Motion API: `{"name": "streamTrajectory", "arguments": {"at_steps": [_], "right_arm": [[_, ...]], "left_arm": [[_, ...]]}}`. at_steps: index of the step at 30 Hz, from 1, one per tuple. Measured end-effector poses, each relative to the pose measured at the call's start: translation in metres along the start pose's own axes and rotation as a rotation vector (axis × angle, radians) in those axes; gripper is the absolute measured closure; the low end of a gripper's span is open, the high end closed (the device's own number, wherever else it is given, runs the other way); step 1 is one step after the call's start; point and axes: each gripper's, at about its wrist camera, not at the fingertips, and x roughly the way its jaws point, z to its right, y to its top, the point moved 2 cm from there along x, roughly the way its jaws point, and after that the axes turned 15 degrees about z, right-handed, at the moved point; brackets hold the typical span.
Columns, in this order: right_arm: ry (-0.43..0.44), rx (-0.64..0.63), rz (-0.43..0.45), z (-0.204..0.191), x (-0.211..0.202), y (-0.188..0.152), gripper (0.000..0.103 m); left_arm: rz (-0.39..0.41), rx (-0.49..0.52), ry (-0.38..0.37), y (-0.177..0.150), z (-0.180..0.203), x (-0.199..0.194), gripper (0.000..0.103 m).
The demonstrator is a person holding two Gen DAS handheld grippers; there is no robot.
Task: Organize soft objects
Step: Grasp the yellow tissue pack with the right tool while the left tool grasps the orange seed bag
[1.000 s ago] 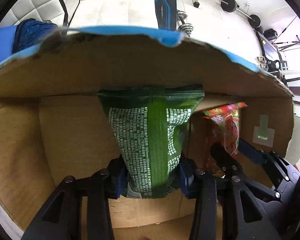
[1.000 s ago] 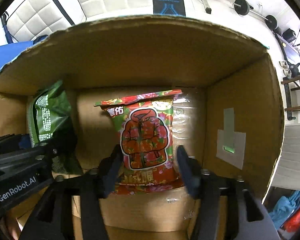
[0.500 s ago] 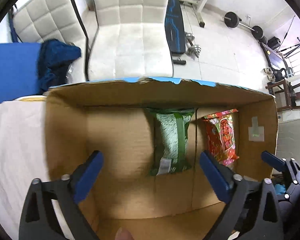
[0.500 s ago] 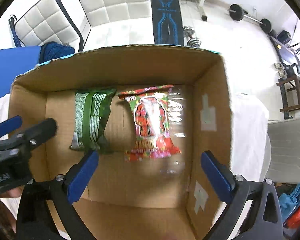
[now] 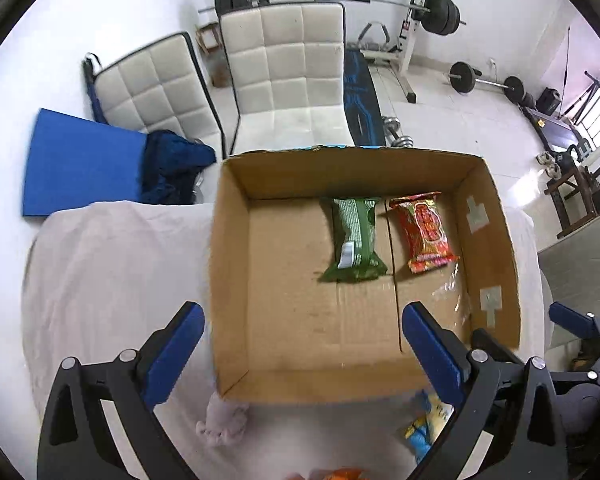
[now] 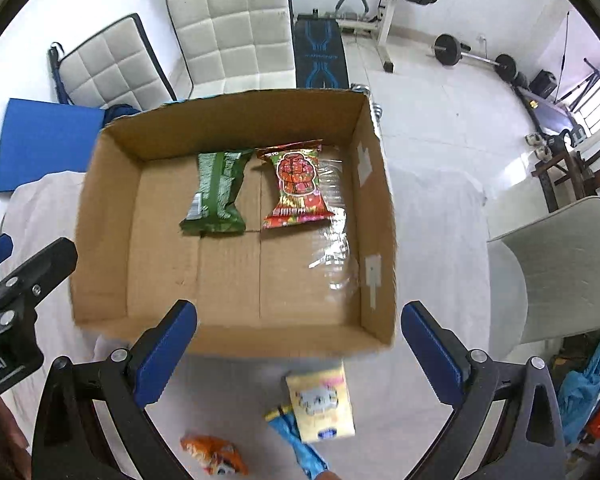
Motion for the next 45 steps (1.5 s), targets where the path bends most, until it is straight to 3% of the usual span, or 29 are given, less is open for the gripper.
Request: {"name": "streamTrajectory", "arguments": {"at_steps": [8,12,17,20,23,27,30,32,34,35,37,41,45], "right_arm": [[0.069,-0.010,0.052,-0.006,-0.066,-0.026,0.000],[0.091,-0.021,0.037,0.003,-0.081,-0.046,0.000],[0.071,-0.035,-0.061,0.030,-0.065,-0.100,0.000],[0.058,-0.018,-0.154,0.046,-0.038,-0.139,0.000],[0.044,0.010,-0.212,0.059,-0.016,-0.165,0.000],[0.053,0.056,-0.256,0.068,0.003,-0.188,0.000],[0.045,0.068,-0.268,0.070,0.014,-0.198,0.000],[0.048,0.075,-0.274,0.070,0.020,-0.202,0.000],[0.041,0.065,-0.279,0.069,0.024,-0.204,0.000],[0.042,0.062,-0.280,0.069,0.026,-0.204,0.000],[0.041,0.050,-0.277,0.067,0.028,-0.202,0.000],[0.033,0.036,-0.265,0.067,0.029,-0.195,0.000],[0.022,0.039,-0.254,0.069,0.033,-0.186,0.000]], "left_arm": [[0.068,-0.038,0.025,-0.019,0.006,-0.066,0.002],[0.065,-0.050,0.023,-0.033,0.009,-0.089,0.002],[-0.016,-0.028,0.030,-0.083,0.013,-0.097,0.001],[-0.146,-0.020,0.036,-0.132,0.016,-0.077,0.001],[-0.336,-0.144,-0.022,-0.194,0.012,-0.045,0.001],[-0.562,-0.461,-0.106,-0.272,-0.004,-0.005,0.006],[-0.622,-0.691,-0.139,-0.305,-0.016,0.018,0.015],[-0.642,-0.796,-0.161,-0.318,-0.019,0.030,0.016],[-0.641,-0.843,-0.167,-0.323,-0.018,0.041,0.018],[-0.642,-0.856,-0.160,-0.324,-0.018,0.048,0.030],[-0.646,-0.884,-0.174,-0.324,-0.014,0.058,0.039],[-0.612,-0.774,-0.145,-0.307,-0.001,0.062,0.044],[-0.535,-0.464,-0.055,-0.272,0.025,0.063,0.046]]}}
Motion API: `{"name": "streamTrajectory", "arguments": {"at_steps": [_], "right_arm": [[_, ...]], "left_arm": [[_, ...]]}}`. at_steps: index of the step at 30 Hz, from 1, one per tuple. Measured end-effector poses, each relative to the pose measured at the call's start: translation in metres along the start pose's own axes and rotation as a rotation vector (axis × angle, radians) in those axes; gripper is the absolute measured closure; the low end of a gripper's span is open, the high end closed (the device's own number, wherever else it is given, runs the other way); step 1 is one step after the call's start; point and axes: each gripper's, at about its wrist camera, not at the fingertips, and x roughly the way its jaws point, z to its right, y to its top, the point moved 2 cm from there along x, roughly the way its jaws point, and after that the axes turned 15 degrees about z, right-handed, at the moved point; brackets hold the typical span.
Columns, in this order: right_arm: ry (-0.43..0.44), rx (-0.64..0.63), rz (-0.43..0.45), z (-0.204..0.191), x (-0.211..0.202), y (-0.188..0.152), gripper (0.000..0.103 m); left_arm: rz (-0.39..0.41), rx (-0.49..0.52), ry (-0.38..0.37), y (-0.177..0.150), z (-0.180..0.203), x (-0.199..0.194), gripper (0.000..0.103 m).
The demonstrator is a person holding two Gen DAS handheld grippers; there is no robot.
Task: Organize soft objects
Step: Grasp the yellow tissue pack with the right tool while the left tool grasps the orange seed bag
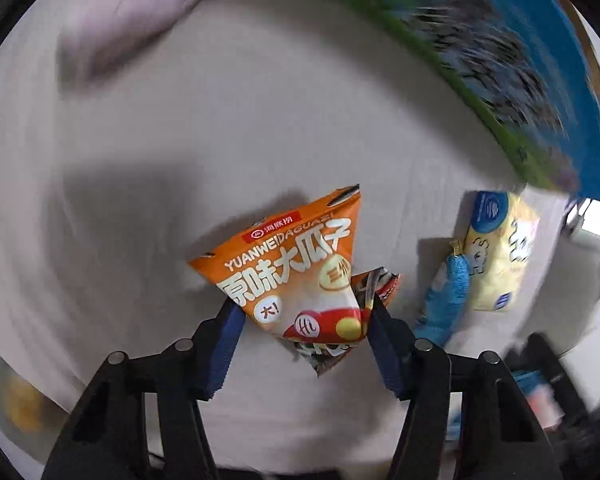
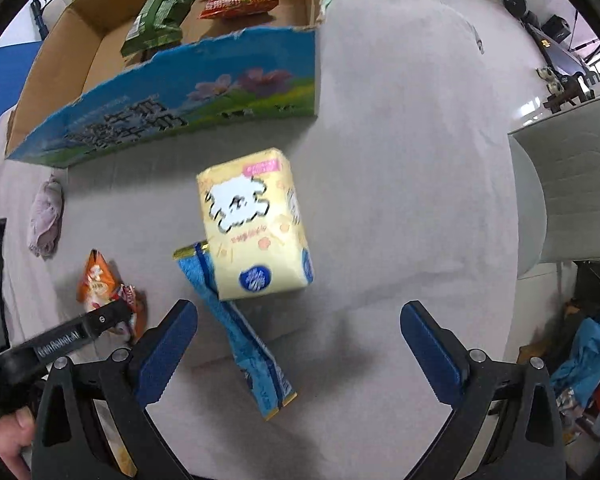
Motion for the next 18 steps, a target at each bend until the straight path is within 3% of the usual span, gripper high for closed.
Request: {"name": "streamTrajectory", "arguments": {"at_steps": [3,6,9,12,18], "right_arm": [[-0.004,0.009,-0.007,-0.001,0.012,0.009,0.000],[-0.009,0.010,-0.022,-0.005,0.029,0.018,0.000],[-0.004,0.021,-0.056,-0.010,0.049,0.024,0.000],[0.028,0.048,-0.105,-0.014,0.068,0.026,0.007],[0.054,0.066,-0.123,-0.021,0.074,0.033,0.016]], "left_arm": [[0.083,0.219,0.101,0.009,0.031,-0.004,0.046],[0.094,0.314,0.134,0.017,0.051,0.002,0.046],[0.070,0.286,0.117,0.027,0.059,0.011,0.043],[0.041,0.223,0.079,0.041,0.064,0.017,0.043],[0.007,0.137,0.026,0.043,0.061,0.029,0.045]]}}
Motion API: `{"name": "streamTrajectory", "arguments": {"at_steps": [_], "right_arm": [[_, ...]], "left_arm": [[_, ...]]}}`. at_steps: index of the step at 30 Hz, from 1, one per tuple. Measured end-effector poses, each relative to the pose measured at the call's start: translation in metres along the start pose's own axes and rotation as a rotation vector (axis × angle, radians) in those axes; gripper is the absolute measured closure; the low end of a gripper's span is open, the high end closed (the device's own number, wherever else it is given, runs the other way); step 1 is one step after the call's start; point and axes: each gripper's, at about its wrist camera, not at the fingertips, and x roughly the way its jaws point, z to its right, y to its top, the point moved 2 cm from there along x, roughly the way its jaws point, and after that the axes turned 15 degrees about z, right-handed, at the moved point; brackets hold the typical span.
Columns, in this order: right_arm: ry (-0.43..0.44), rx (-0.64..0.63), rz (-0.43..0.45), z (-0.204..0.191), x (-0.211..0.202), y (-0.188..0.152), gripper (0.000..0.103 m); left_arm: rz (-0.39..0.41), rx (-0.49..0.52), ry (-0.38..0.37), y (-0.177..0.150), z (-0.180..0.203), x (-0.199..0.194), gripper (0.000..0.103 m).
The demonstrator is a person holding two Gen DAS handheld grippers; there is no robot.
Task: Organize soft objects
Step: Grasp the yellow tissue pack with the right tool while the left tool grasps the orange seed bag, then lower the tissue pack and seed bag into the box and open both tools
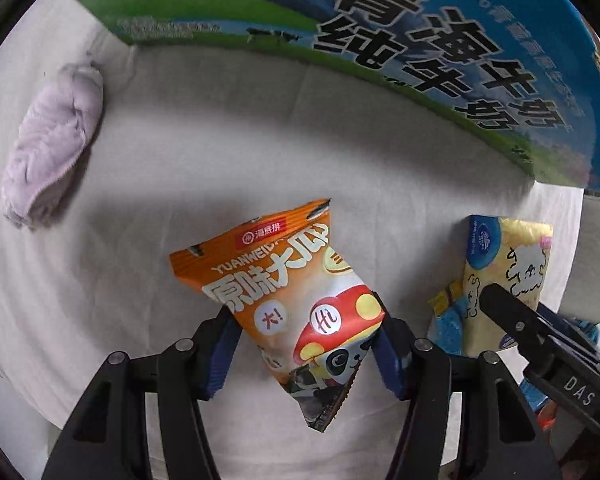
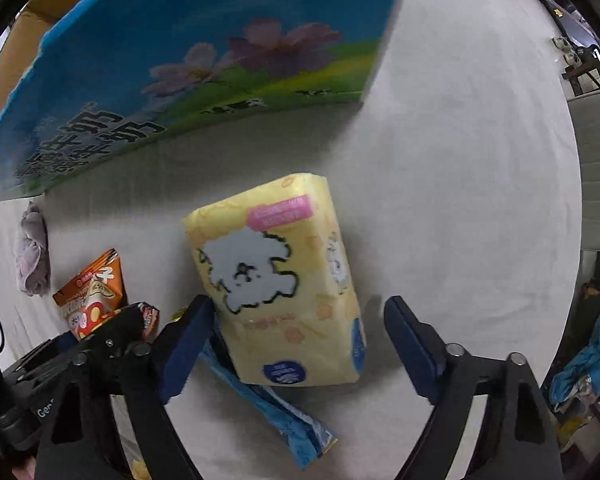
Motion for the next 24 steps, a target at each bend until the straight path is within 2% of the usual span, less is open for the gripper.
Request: {"name": "streamTrajectory", "arguments": {"at_steps": [3,6,10,11,12,15,17,19,24], "right_arm": [[0.018,-0.006,0.005,-0.004,-0.005,0.003,0.016],[0.034,-0.004,-0.006,-0.007,-0.004,0.005,0.016],[0.021,-0.006,-0.041,-0.010,0.008,0.005,0.016],[0.008,-0.007,-0.042,-0.011,0.011,0.006,0.026],[-0.011,-0.013,-0.040,-0.013,0.012,0.007,0.030],[-0.013,-0.010,-0.022,-0.013,0.009,0.008,0.031],[-0.026,-0.006,-0.010,-0.008,0.005,0.005,0.032],[-0.026,-0.005,0.004,-0.007,0.001,0.006,0.033],[0.002,-0.004,0.036,-0.007,-0.021,-0.001,0.034]], "left_arm": [[-0.004,-0.030,-0.029,-0.010,-0.013,-0.001,0.045],[-0.013,-0.115,-0.109,-0.013,-0.021,-0.006,0.045],[-0.021,-0.144,-0.122,-0.013,-0.029,0.005,0.044],[-0.018,-0.142,-0.113,-0.013,-0.032,0.007,0.045],[-0.009,-0.137,-0.106,-0.011,-0.031,0.009,0.045],[0.029,-0.091,-0.083,-0.004,-0.027,0.002,0.051],[0.060,-0.060,-0.069,-0.015,-0.021,-0.009,0.054],[0.101,-0.035,-0.067,-0.013,-0.017,-0.015,0.061],[0.156,0.022,-0.055,-0.008,-0.014,-0.032,0.064]]}}
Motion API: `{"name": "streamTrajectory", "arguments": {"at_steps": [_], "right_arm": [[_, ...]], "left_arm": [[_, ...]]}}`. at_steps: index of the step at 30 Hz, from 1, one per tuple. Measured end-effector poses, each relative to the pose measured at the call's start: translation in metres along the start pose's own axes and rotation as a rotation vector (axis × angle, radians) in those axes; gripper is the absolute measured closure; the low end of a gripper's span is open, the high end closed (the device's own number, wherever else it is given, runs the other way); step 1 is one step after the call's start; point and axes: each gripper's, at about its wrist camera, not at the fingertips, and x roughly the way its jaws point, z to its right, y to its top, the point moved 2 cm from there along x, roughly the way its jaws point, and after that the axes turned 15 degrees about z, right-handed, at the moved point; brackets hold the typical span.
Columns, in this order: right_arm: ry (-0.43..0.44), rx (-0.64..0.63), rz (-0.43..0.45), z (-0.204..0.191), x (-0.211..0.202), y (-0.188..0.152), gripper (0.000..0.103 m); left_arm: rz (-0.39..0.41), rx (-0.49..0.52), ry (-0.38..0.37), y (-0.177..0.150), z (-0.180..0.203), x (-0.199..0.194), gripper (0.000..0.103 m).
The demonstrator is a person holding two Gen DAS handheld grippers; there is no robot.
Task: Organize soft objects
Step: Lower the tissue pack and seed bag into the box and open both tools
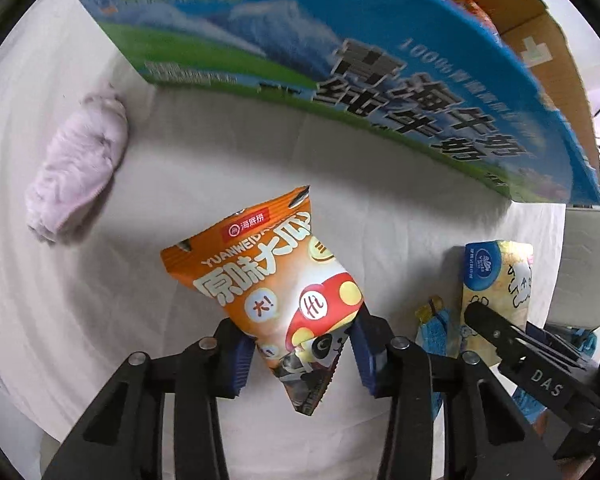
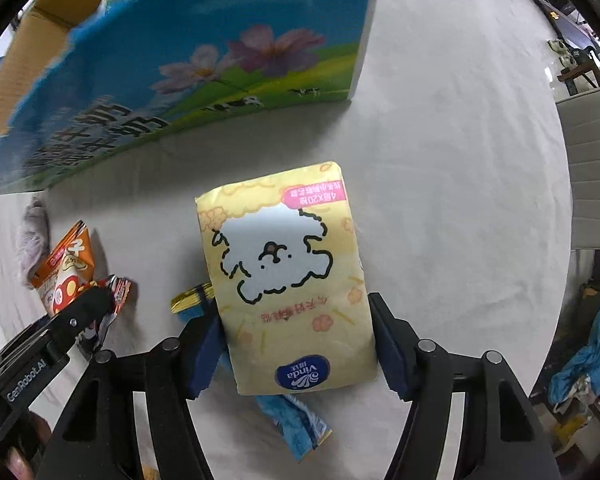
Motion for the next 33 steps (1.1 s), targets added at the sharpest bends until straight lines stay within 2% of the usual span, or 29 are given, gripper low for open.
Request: {"name": "streamTrajectory", "arguments": {"at_steps": [4,6,11,15,19,27,33], "right_arm": [[0.046,-0.005,0.031,0.001,-0.029,0.000,0.034],[0.072,-0.009,0.050,-0.002,-0.047,0.000,0.034],[0.128,-0.038,0.109,-0.006,-0.099,-0.001,0.034],[0.152,-0.054,0.158,-0.018,-0.134,0.006,0.035],[0.170,-0.054,0.209,-0.029,-0.163,0.022,0.035],[0.189,-0.033,0.270,-0.054,-0.179,0.083,0.035],[0.143,-0.033,0.246,-0.059,-0.151,0.127,0.035]], "left_arm": [[0.074,0.081,0.011,0.004,0.014,-0.026,0.064],[0.111,0.106,0.011,-0.007,0.033,-0.041,0.064],[0.236,0.188,0.009,0.000,0.051,-0.104,0.064],[0.316,0.235,0.000,0.014,0.042,-0.156,0.064],[0.366,0.270,-0.009,0.046,0.042,-0.188,0.064],[0.411,0.300,0.013,0.108,0.049,-0.199,0.064],[0.371,0.308,0.032,0.164,0.041,-0.178,0.064]]}}
